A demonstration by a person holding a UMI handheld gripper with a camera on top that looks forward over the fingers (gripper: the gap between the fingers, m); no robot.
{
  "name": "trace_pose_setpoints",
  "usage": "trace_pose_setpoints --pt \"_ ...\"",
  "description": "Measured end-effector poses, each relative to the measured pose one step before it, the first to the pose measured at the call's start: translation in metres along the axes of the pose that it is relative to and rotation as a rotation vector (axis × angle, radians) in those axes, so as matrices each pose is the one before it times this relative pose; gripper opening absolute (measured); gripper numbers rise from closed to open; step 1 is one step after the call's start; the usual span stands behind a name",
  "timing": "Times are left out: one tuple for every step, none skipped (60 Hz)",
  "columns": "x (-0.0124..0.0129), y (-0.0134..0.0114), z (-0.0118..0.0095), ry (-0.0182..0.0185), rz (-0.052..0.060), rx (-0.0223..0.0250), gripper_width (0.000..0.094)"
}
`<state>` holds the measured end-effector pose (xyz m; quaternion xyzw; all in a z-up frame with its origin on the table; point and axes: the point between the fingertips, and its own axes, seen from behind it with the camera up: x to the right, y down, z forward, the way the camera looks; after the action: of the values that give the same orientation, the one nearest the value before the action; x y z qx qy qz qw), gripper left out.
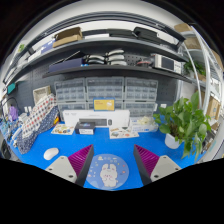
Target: Arrange mouse
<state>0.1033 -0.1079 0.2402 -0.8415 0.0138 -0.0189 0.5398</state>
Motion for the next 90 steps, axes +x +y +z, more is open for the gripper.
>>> trace_pose_setpoints --pt "-0.00126 0.00359 0.00018 -0.00134 -0.0016 -0.00694 0.0810" --pt "-0.00254 0.00491 0.00061 -0.00147 -0.0008 -0.00629 0.0803" --pt "-0.00397 0.00548 0.00093 -0.00231 0.0005 -0.00446 0.0803" --pt "-0.00393 0.00535 0.00081 -0.00394 0.0009 -0.00395 0.0803" --pt "-0.00428 0.00589 0.00096 -0.00364 0.0014 -0.00346 0.0803" --pt "-0.00428 0.00593 0.00077 -0.00251 0.0015 -0.00365 0.0802" --pt "-0.00436 0.00636 0.00069 -0.00127 0.0007 -0.00396 0.0803" --pt "-0.00428 0.00680 0.00097 -0.00122 0.0001 -0.00521 0.0801" --pt "0.00411 0.00014 -0.00062 -0.00744 -0.0027 -0.01140 0.0801" --pt "-0.01209 0.01362 0.00371 0.00186 0.0014 -0.00130 0.0802" --pt "-0.00477 0.00759 0.00126 -0.00165 -0.0007 -0.00629 0.0804" --pt "-0.00504 0.00694 0.00090 -0.00111 -0.0010 -0.00725 0.0803" --pt "-0.00501 0.00676 0.00111 -0.00083 -0.0013 -0.00700 0.0805" --pt "-0.00480 0.00692 0.00106 0.00017 -0.0013 -0.00715 0.0802" --pt "-0.00455 0.00688 0.00114 0.00087 -0.0008 -0.00805 0.0801" --pt "-0.00499 0.00702 0.00114 0.00022 -0.0005 -0.00981 0.0801" --pt "-0.00593 0.00703 0.00152 -0.00139 -0.0007 -0.01019 0.0801" --pt "-0.00643 0.00701 0.00173 -0.00306 -0.0010 -0.01048 0.0801" --pt "-0.00684 0.00647 0.00165 -0.00477 -0.0008 -0.01036 0.0801" --pt "-0.00736 0.00624 0.00160 -0.00635 -0.0004 -0.00973 0.0802" --pt "-0.00789 0.00576 0.00167 -0.00642 0.0002 -0.00879 0.0803" --pt "-0.00788 0.00574 0.00206 -0.00635 0.0011 -0.00857 0.0802" --pt "-0.00813 0.00556 0.00216 -0.00653 0.0015 -0.00864 0.0801" --pt "-0.00824 0.00524 0.00236 -0.00654 0.0012 -0.00872 0.0802" --pt "-0.00867 0.00531 0.00295 -0.00779 0.0012 -0.00908 0.0802" --pt "-0.00878 0.00475 0.00233 -0.00802 0.0005 -0.00898 0.0802" --pt "-0.00882 0.00440 0.00252 -0.00793 -0.0003 -0.00837 0.0801" --pt "-0.00912 0.00403 0.00289 -0.00794 -0.0008 -0.00732 0.0803" --pt "-0.00882 0.00354 0.00323 -0.00720 -0.0008 -0.00644 0.0803" --pt "-0.00837 0.00309 0.00344 -0.00645 0.0001 -0.00690 0.0801" --pt "-0.00852 0.00286 0.00351 -0.00538 0.0007 -0.00678 0.0801" --pt "-0.00852 0.00257 0.00355 -0.00522 0.0004 -0.00684 0.0801" --pt "-0.00861 0.00213 0.00391 -0.00633 -0.0009 -0.00581 0.0804" --pt "-0.00889 0.00152 0.00383 -0.00660 -0.0018 -0.00456 0.0800" --pt "-0.00894 0.00110 0.00397 -0.00559 -0.0021 -0.00421 0.0802" --pt "-0.00866 0.00122 0.00404 -0.00502 -0.0020 -0.00393 0.0801" --pt "-0.00818 0.00092 0.00443 -0.00459 -0.0017 -0.00368 0.0802" --pt "-0.00847 0.00065 0.00470 -0.00493 -0.0012 -0.00424 0.0801" --pt "-0.00829 0.00055 0.00438 -0.00532 -0.0013 -0.00480 0.0800" --pt "-0.00842 0.00028 0.00512 -0.00610 -0.0014 -0.00443 0.0798" --pt "-0.00821 -0.00013 0.00494 -0.00584 -0.0022 -0.00355 0.0800" --pt "-0.00728 -0.00055 0.00504 -0.00388 -0.0021 -0.00319 0.0802" --pt "-0.00657 -0.00076 0.00486 -0.00167 -0.0020 -0.00260 0.0802" --pt "-0.00616 -0.00091 0.00521 -0.00032 -0.0017 -0.00254 0.0804" --pt "-0.00586 -0.00105 0.00523 0.00056 -0.0011 -0.00290 0.0806" --pt "-0.00554 -0.00123 0.00549 0.00062 -0.0011 -0.00311 0.0808" --pt "-0.00556 -0.00116 0.00520 0.00059 -0.0007 -0.00310 0.0809" --pt "-0.00513 -0.00129 0.00515 -0.00012 -0.0007 -0.00321 0.0808" --pt "-0.00493 -0.00131 0.00491 -0.00020 0.0003 -0.00316 0.0808" --pt "-0.00425 -0.00150 0.00482 0.00051 0.0002 -0.00308 0.0810" --pt "-0.00400 -0.00165 0.00462 0.00183 0.0006 -0.00249 0.0810" --pt "-0.00341 -0.00208 0.00436 0.00285 0.0006 -0.00254 0.0808" --pt "-0.00315 -0.00181 0.00450 0.00352 0.0009 -0.00193 0.0809" --pt "-0.00301 -0.00195 0.00451 0.00337 0.0007 -0.00111 0.0807" --pt "-0.00295 -0.00193 0.00448 0.00405 0.0009 -0.00084 0.0808" --pt "-0.00251 -0.00192 0.00431 0.00393 0.0013 -0.00097 0.0809" --pt "-0.00253 -0.00180 0.00414 0.00398 0.0014 -0.00161 0.0807" --pt "-0.00178 -0.00247 0.00461 0.00249 0.0016 -0.00317 0.0809" --pt "-0.00204 -0.00213 0.00411 0.00259 0.0019 -0.00104 0.0808" --pt "-0.00204 -0.00231 0.00418 0.00255 0.0016 -0.00036 0.0809" --pt "-0.00199 -0.00238 0.00404 0.00228 0.0015 -0.00080 0.0810" --pt "-0.00191 -0.00223 0.00379 0.00181 0.0017 -0.00114 0.0808" --pt "-0.00207 -0.00223 0.00373 0.00145 0.0012 -0.00161 0.0807" --pt "-0.00209 -0.00197 0.00418 0.00135 0.0012 -0.00175 0.0806" --pt "-0.00187 -0.00177 0.00379 0.00227 0.0017 -0.00243 0.0804" --pt "-0.00015 -0.00176 0.00198 0.00318 0.0015 -0.00432 0.0805" --pt "-0.00277 -0.00151 0.00531 0.00328 0.0006 -0.00177 0.0806" --pt "-0.00171 -0.00186 0.00368 0.00281 -0.0005 -0.00231 0.0804" --pt "-0.00155 -0.00229 0.00334 0.00236 -0.0013 -0.00135 0.0806" --pt "-0.00110 -0.00235 0.00326 0.00337 -0.0010 -0.00073 0.0804" --pt "-0.00070 -0.00220 0.00313 0.00506 0.0001 -0.00083 0.0804" --pt "-0.00054 -0.00230 0.00310 0.00544 0.0011 -0.00078 0.0806" --pt "0.00004 -0.00231 0.00303 0.00699 0.0019 -0.00177 0.0805" --pt "0.00142 -0.00260 0.00301 0.00789 -0.0002 -0.00065 0.0806" --pt "0.00008 -0.00273 0.00278 0.00353 -0.0009 -0.00214 0.0801" --pt "-0.00066 -0.00270 0.00302 0.00209 -0.0006 0.00025 0.0795" --pt "-0.00063 -0.00276 0.00278 0.00160 0.0008 -0.00036 0.0795" --pt "-0.00113 -0.00284 0.00277 -0.00058 0.0017 0.00021 0.0796" --pt "-0.00088 -0.00262 0.00286 -0.00020 0.0026 -0.00033 0.0798" --pt "-0.00107 -0.00328 0.00286 -0.00045 0.0017 0.00198 0.0797" --pt "-0.00106 -0.00252 0.00281 -0.00085 0.0022 -0.00094 0.0795" --pt "-0.00139 -0.00217 0.00314 0.00037 0.0015 0.00223 0.0797" --pt "-0.00104 -0.00236 0.00257 -0.00358 0.0002 -0.00166 0.0797" --pt "-0.00089 -0.00286 0.00296 -0.00127 -0.0001 -0.00254 0.0798" --pt "-0.00125 -0.00237 0.00237 -0.00341 -0.0011 -0.00197 0.0795" --pt "-0.00053 -0.00210 0.00212 -0.00051 -0.0016 -0.00272 0.0795" --pt "-0.00056 -0.00169 0.00199 -0.00117 -0.0024 -0.00272 0.0788" --pt "-0.00012 -0.00149 0.00182 0.00110 -0.0029 -0.00331 0.0782" --pt "0.00034 -0.00120 0.00163 0.00185 -0.0041 -0.00282 0.0769" --pt "0.00105 -0.00071 0.00142 0.00504 -0.0051 -0.00498 0.0758"
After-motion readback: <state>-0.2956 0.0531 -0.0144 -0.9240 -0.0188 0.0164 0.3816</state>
